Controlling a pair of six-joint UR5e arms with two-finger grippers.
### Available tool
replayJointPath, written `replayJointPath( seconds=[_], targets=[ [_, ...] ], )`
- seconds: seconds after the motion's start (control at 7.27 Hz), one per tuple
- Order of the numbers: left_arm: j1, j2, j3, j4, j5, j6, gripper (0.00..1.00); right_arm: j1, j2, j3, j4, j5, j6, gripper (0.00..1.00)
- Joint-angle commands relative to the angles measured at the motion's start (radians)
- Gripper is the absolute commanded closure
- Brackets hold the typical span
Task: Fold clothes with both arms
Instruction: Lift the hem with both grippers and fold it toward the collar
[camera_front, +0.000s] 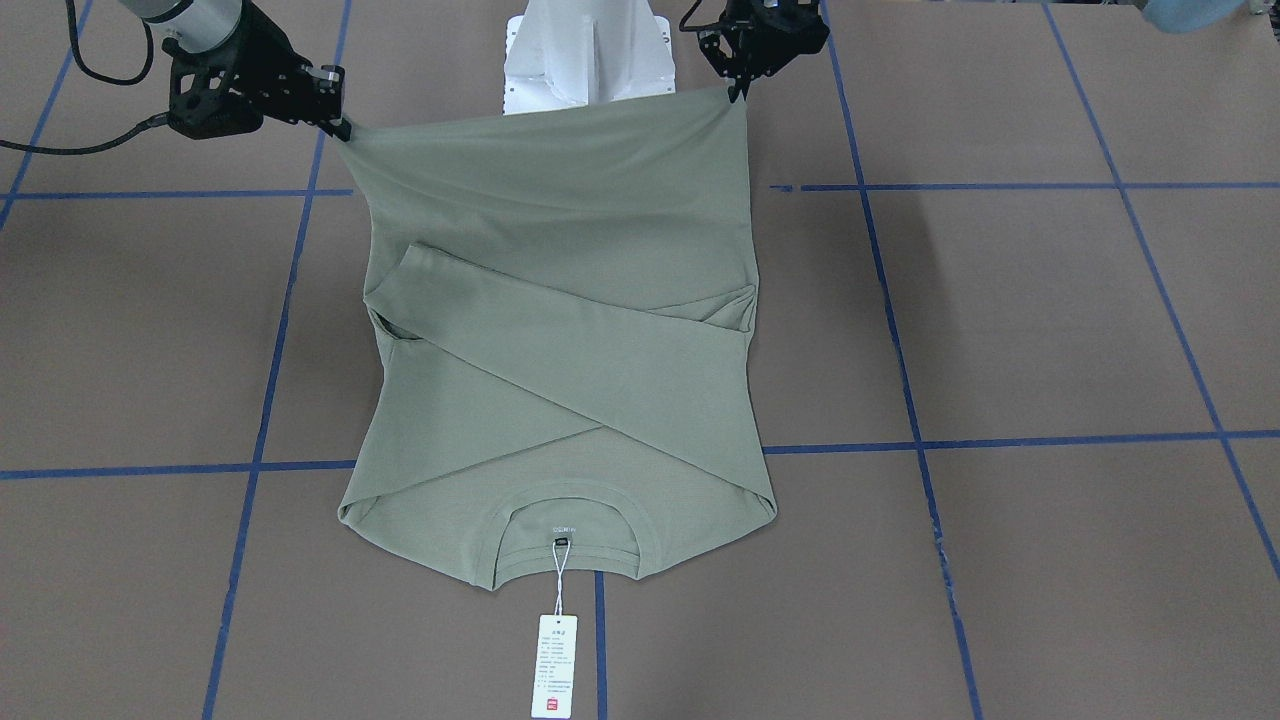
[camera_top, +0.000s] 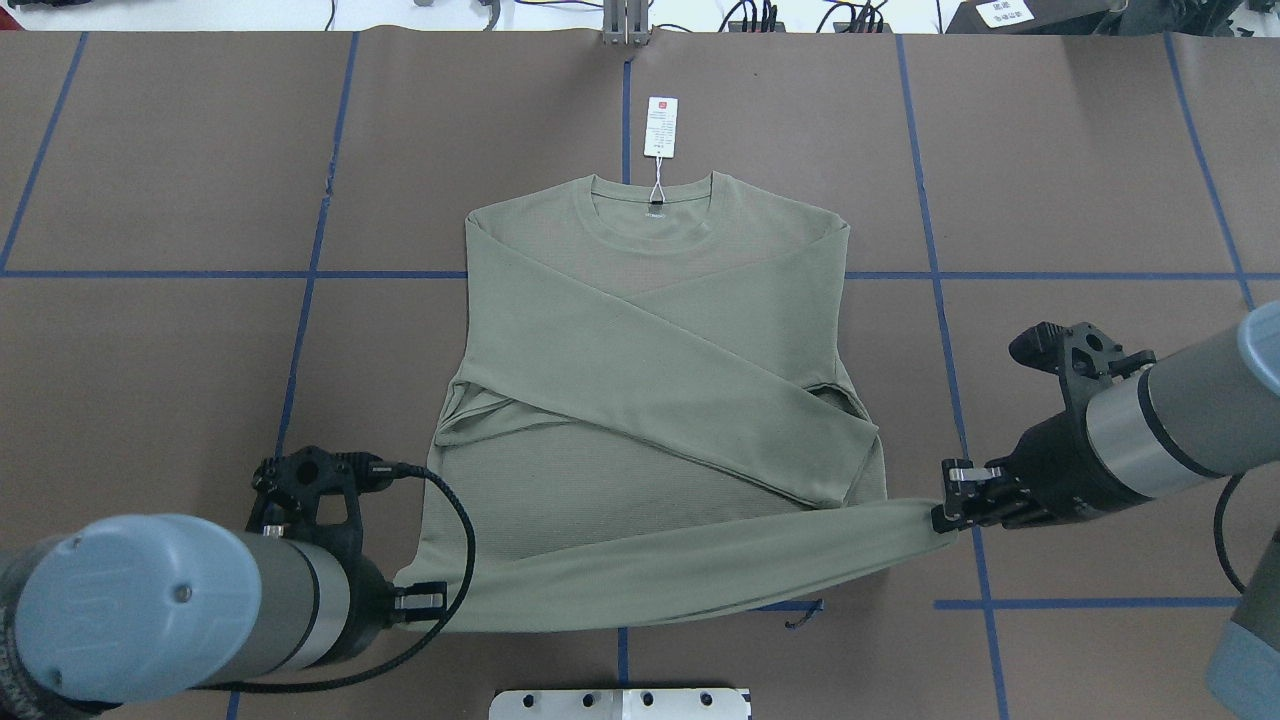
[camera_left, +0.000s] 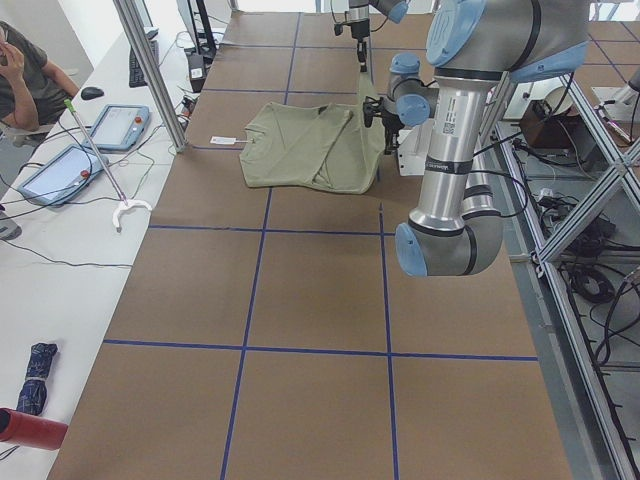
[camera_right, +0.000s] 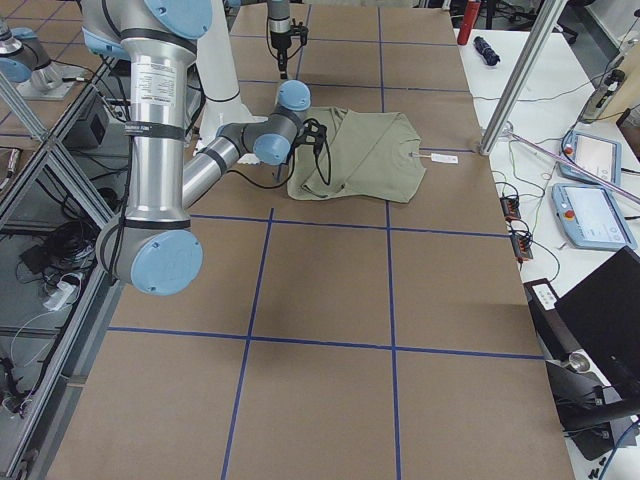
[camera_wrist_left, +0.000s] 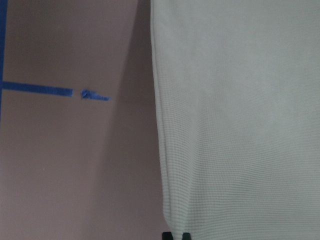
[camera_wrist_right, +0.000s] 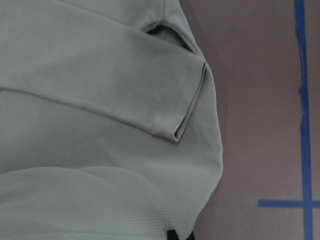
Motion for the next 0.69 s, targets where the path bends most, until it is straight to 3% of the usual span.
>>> replayJointPath(
  seconds=[0.0,0.55],
  targets=[
    [-0.181,-0.095,0.158,-0.047,-0.001,0.105,1.0,0.059,0.188,-0.174,0.001,-0.099,-0.018,1.0],
    [-0.322,-0.134,0.292,-0.172,-0.02,0.196,1.0,0.238,0.357,-0.365,0.001,-0.124,-0.105,1.0]
  ],
)
